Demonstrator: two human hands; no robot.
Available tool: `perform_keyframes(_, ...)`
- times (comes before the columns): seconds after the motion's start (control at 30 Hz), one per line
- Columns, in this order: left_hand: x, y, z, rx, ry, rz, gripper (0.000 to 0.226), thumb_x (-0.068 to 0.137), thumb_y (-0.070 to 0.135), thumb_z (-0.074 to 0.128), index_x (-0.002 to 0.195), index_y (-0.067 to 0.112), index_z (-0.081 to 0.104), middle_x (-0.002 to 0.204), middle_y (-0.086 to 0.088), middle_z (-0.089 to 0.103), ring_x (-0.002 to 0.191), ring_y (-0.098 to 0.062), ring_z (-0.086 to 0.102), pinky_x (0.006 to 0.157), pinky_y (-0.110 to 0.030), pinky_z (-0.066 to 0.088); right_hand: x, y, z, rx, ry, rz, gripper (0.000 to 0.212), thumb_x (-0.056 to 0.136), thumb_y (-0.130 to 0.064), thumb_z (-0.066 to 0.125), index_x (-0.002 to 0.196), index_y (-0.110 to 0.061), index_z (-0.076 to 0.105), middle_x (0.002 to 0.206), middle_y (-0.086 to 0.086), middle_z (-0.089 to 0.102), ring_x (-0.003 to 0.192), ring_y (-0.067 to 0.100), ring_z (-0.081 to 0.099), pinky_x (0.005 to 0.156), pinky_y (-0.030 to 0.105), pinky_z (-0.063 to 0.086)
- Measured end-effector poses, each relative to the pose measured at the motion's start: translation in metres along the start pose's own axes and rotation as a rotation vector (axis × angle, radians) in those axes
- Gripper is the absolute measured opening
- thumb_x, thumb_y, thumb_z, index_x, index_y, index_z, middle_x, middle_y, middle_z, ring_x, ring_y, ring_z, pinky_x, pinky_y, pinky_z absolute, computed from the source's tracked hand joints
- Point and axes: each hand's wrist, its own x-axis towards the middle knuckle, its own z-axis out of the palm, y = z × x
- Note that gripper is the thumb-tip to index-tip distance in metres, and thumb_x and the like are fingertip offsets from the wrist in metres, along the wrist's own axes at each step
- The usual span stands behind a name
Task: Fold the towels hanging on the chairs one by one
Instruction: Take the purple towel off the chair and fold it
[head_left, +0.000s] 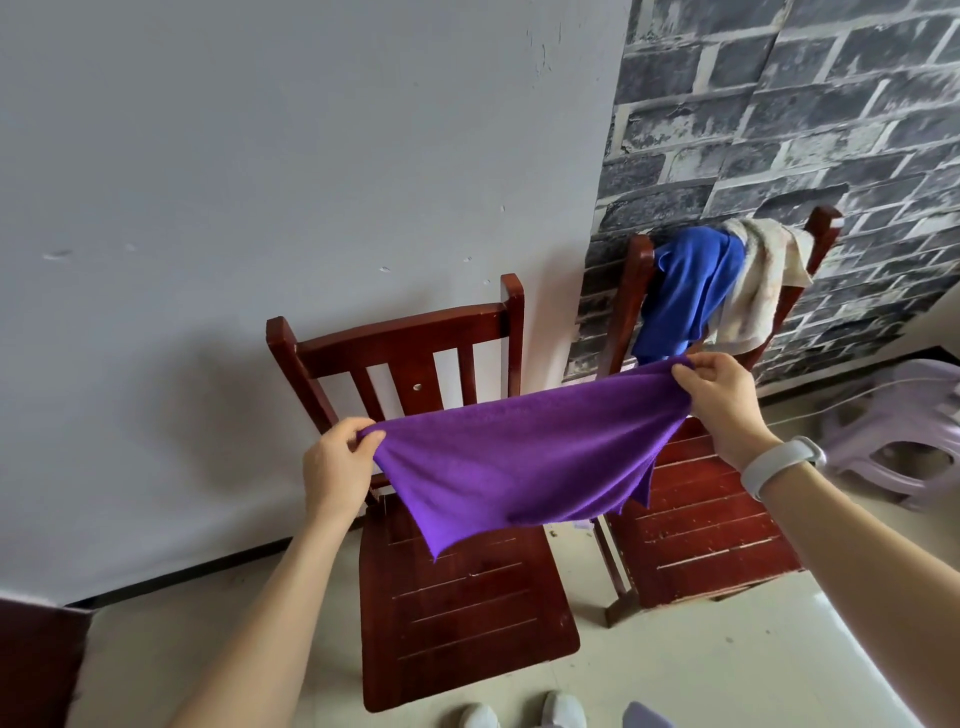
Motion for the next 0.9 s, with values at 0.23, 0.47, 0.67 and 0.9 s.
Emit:
perform_keyframes(0.23,0.006,0.001,-0.018,-0.419,-0.064,-0.248,0.030,0.084,0.005,0.061,0.114,0.009,0.063,0.114,-0.007,0.063,0.103,-0.015,0.055,0.095,-0.029,0.041,-0.007,-0.006,-0.005,0.021,-0.225,0.027,0.019,0.088,-0.006,0.055,0.106,-0.014,0.057,0.085,0.009,0.058,0.077,0.020,0.056,0.078,0.038,0.049)
perform_keyframes(0.47,0.002,-0.002,-0.037,-0.071,-0.034,-0.078,0.028,0.083,0.007,0.064,0.110,0.004,0.065,0.106,-0.014,0.067,0.096,-0.026,0.061,0.084,-0.030,0.045,-0.018,-0.014,-0.005,-0.591,-0.477,-0.237,0.039,0.082,-0.004,0.062,0.120,-0.007,0.058,0.103,0.009,0.060,0.086,0.016,0.056,0.081,0.024,0.043)
perform_keyframes(0.67,-0.022,-0.027,-0.037,0.039,-0.054,-0.019,0.016,0.087,0.005,0.057,0.100,-0.002,0.063,0.114,-0.014,0.052,0.098,-0.027,0.056,0.083,-0.027,0.040,-0.029,0.020,0.004,-0.755,-0.343,-0.433,0.021,0.083,0.001,0.059,0.102,0.001,0.067,0.100,0.012,0.049,0.097,0.029,0.051,0.090,0.030,0.038)
perform_keyframes(0.9,-0.087,-0.067,-0.017,-0.237,0.000,-0.238,0.027,0.083,0.023,0.050,0.100,0.003,0.051,0.089,-0.009,0.053,0.085,-0.027,0.052,0.078,-0.033,0.038,-0.078,0.082,0.008,-0.553,-0.316,-0.347,0.021,0.089,0.007,0.044,0.103,0.002,0.059,0.090,0.012,0.061,0.086,0.031,0.059,0.076,0.030,0.038)
